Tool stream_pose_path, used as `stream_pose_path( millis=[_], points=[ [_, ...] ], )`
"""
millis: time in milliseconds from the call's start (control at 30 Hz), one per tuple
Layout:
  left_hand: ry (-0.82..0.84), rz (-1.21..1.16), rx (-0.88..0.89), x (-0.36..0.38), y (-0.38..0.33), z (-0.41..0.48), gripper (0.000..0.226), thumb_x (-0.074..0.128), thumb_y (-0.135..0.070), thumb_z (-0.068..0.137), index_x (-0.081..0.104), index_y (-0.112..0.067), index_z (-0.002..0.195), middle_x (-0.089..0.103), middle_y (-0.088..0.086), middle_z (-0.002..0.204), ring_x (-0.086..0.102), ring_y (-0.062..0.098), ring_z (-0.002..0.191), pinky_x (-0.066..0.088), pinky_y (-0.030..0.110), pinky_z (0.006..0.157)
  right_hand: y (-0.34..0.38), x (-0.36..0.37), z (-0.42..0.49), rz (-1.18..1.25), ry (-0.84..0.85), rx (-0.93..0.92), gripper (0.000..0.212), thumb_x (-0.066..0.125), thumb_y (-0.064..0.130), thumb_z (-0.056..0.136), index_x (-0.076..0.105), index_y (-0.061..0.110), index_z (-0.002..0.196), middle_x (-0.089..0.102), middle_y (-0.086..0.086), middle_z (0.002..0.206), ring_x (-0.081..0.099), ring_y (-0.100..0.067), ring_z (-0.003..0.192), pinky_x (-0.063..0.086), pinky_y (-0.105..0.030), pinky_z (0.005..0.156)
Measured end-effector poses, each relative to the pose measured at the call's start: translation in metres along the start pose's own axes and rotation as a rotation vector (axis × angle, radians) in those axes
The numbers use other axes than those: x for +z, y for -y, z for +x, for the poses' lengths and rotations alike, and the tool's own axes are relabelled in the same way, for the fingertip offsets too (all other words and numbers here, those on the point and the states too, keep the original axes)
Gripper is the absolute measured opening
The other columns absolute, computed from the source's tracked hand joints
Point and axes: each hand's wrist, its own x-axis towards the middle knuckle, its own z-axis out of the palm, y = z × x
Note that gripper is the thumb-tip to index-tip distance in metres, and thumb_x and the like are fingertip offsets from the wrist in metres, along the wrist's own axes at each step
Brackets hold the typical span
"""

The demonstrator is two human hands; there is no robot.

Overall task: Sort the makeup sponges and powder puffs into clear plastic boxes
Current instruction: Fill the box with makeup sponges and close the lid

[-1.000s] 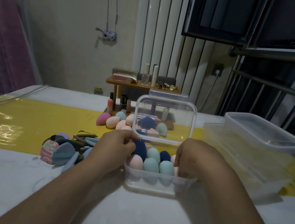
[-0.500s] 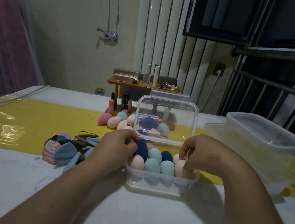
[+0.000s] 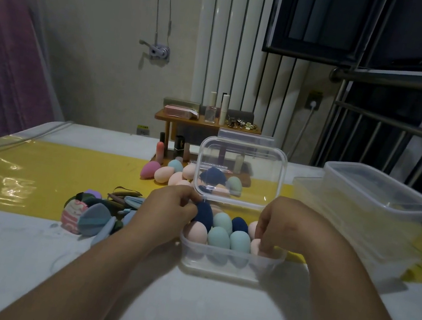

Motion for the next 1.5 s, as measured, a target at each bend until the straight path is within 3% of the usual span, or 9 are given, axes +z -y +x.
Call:
stream_pose_path(
  millis=[167,267,400,633,800,933,1100,1333,1500],
  points=[
    [-0.001,-0.003,-0.003,-0.001,0.001,-0.001,0.024,0.052,-0.019,0.096,0.065,-0.033,0.111,0.063,-0.01,0.093,0.059,0.008,0.085,0.057,0.038,0.081,0.001,0.004,0.005,0.001,-0.018,0.006,0.025,0.078,0.021,0.076,0.075,0.02,0.101,0.07,-0.002,0.104,0.067,-0.022,0.097,0.058,-0.033,0.084],
    [0.0,0.003,-0.003,0.0,0.001,-0.001,0.025,0.053,-0.018,0.095,0.065,-0.032,0.112,0.063,-0.01,0.093,0.059,0.008,0.085,0.057,0.039,0.082,-0.006,0.002,0.003,0.108,-0.063,-0.026,0.013,0.08,0.017,0.072,0.074,0.025,0.08,0.07,0.002,0.09,0.066,-0.019,0.088,0.056,-0.029,0.071],
    [-0.006,0.004,-0.002,0.0,0.001,-0.001,0.026,0.052,-0.018,0.096,0.065,-0.032,0.113,0.063,-0.009,0.095,0.059,0.008,0.085,0.057,0.036,0.08,-0.009,0.002,0.001,0.189,-0.08,-0.089,0.022,0.074,0.012,0.074,0.066,0.028,0.063,0.063,0.009,0.075,0.058,-0.011,0.072,0.044,-0.022,0.055],
    [-0.004,0.003,0.0,0.0,0.001,-0.001,0.025,0.052,-0.018,0.095,0.065,-0.033,0.11,0.061,-0.014,0.087,0.06,0.009,0.084,0.057,0.038,0.08,-0.007,0.002,0.002,0.361,-0.19,-0.136,0.01,0.071,0.02,0.082,0.07,0.024,0.073,0.063,0.006,0.075,0.058,-0.011,0.071,0.043,-0.024,0.056],
    [-0.007,-0.053,0.024,0.004,-0.001,-0.001,0.017,0.054,-0.02,0.095,0.059,-0.035,0.102,0.067,-0.007,0.092,0.064,0.013,0.081,0.058,0.039,0.076,0.009,0.012,0.009,0.405,-0.377,-0.208,0.013,0.062,0.019,0.088,0.069,0.029,0.089,0.065,0.009,0.095,0.062,-0.015,0.088,0.05,-0.028,0.074],
    [-0.04,-0.107,0.034,0.008,-0.003,-0.001,0.012,0.06,-0.024,0.093,0.051,-0.03,0.094,0.068,-0.005,0.084,0.066,0.016,0.078,0.058,0.04,0.072,0.018,0.019,0.01,0.346,-0.312,-0.212,0.025,0.06,0.018,0.09,0.069,0.03,0.109,0.056,0.006,0.102,0.054,-0.015,0.089,0.042,-0.025,0.073],
    [-0.111,-0.164,-0.023,0.005,0.0,0.006,0.003,0.048,-0.025,0.1,0.051,-0.024,0.099,0.067,0.0,0.089,0.066,0.017,0.078,0.057,0.04,0.07,0.016,0.022,0.015,0.246,-0.3,-0.155,0.031,0.065,0.006,0.084,0.071,0.03,0.102,0.057,0.005,0.126,0.055,-0.019,0.11,0.046,-0.026,0.086],
    [-0.047,0.049,-0.017,0.012,0.008,0.015,0.029,0.05,-0.013,0.098,0.059,-0.027,0.122,0.065,-0.003,0.118,0.058,0.015,0.097,0.046,0.027,0.074,0.014,0.014,0.016,0.238,-0.266,-0.039,0.037,0.067,0.001,0.084,0.075,0.028,0.107,0.066,0.0,0.114,0.058,-0.018,0.088,0.048,-0.024,0.076],
    [0.166,0.08,0.103,0.017,0.008,0.015,0.03,0.061,-0.026,0.094,0.06,-0.033,0.124,0.061,-0.015,0.107,0.055,0.009,0.095,0.043,0.015,0.069,0.013,0.014,0.018,0.227,-0.274,-0.033,0.038,0.066,0.0,0.083,0.076,0.029,0.106,0.065,0.002,0.114,0.052,-0.015,0.083,0.044,-0.023,0.073]
  ],
)
